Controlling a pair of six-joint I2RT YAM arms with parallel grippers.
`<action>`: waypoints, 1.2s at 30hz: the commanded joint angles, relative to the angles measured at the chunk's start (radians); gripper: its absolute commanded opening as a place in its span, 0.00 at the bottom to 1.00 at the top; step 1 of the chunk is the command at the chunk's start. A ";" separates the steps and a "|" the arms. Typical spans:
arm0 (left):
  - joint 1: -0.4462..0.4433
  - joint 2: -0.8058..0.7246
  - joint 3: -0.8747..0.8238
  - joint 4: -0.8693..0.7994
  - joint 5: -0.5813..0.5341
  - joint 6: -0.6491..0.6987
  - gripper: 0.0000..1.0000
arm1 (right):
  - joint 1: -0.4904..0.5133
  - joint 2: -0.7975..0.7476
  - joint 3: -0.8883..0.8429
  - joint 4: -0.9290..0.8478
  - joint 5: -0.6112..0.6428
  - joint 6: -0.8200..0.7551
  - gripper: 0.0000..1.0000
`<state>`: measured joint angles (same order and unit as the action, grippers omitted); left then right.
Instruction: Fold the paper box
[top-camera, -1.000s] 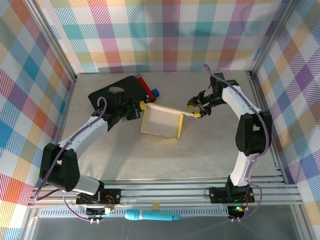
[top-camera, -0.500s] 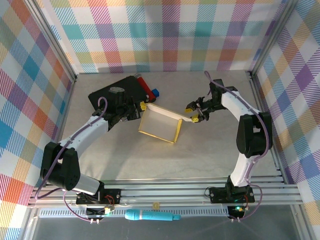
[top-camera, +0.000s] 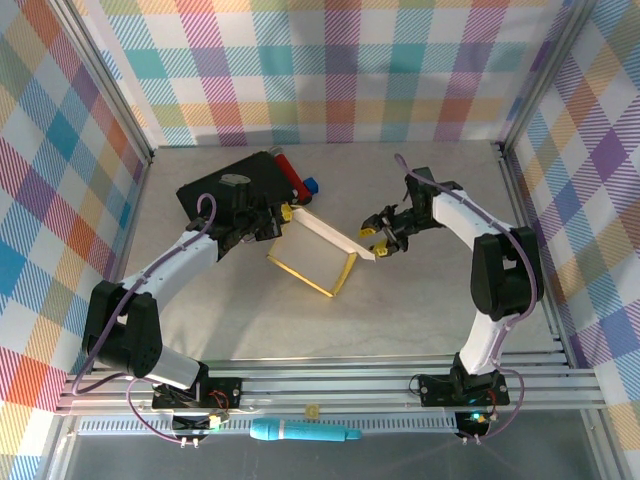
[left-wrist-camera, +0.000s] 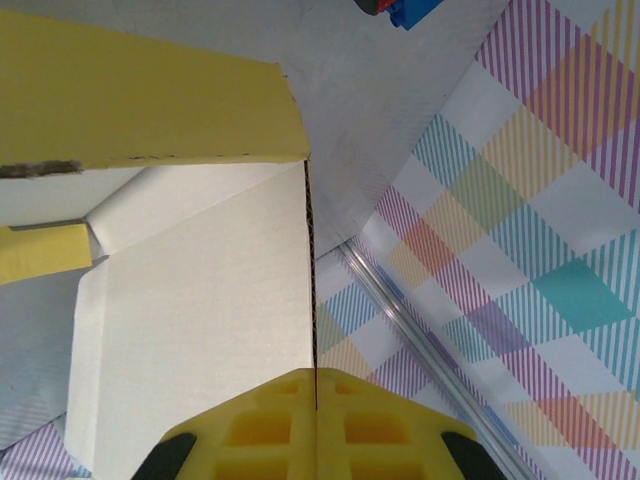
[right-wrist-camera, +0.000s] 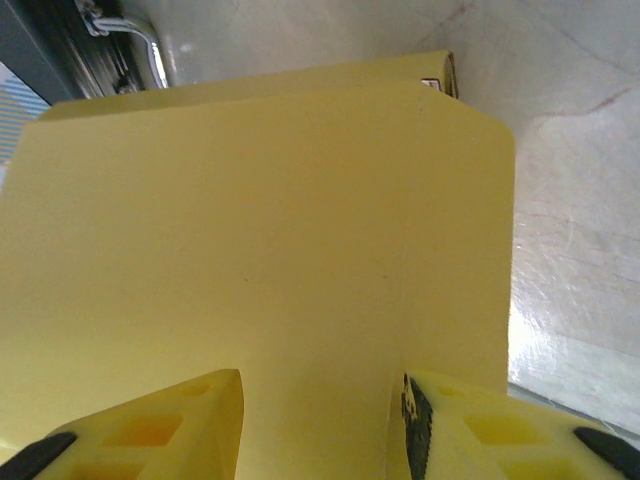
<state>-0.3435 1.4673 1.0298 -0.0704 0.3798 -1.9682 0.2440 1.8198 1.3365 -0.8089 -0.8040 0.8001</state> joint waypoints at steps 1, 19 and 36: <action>0.001 0.013 0.017 0.041 -0.005 -0.015 0.00 | -0.002 -0.039 -0.031 -0.042 0.008 -0.030 0.48; -0.001 0.022 0.024 0.037 -0.005 -0.003 0.00 | 0.023 -0.019 -0.103 0.040 -0.064 0.023 0.51; -0.014 0.008 0.012 0.041 -0.013 -0.009 0.00 | 0.046 -0.046 -0.189 0.301 -0.142 0.328 0.54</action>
<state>-0.3473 1.4910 1.0306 -0.0460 0.3611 -1.9682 0.2779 1.8015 1.1622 -0.5800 -0.9081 1.0489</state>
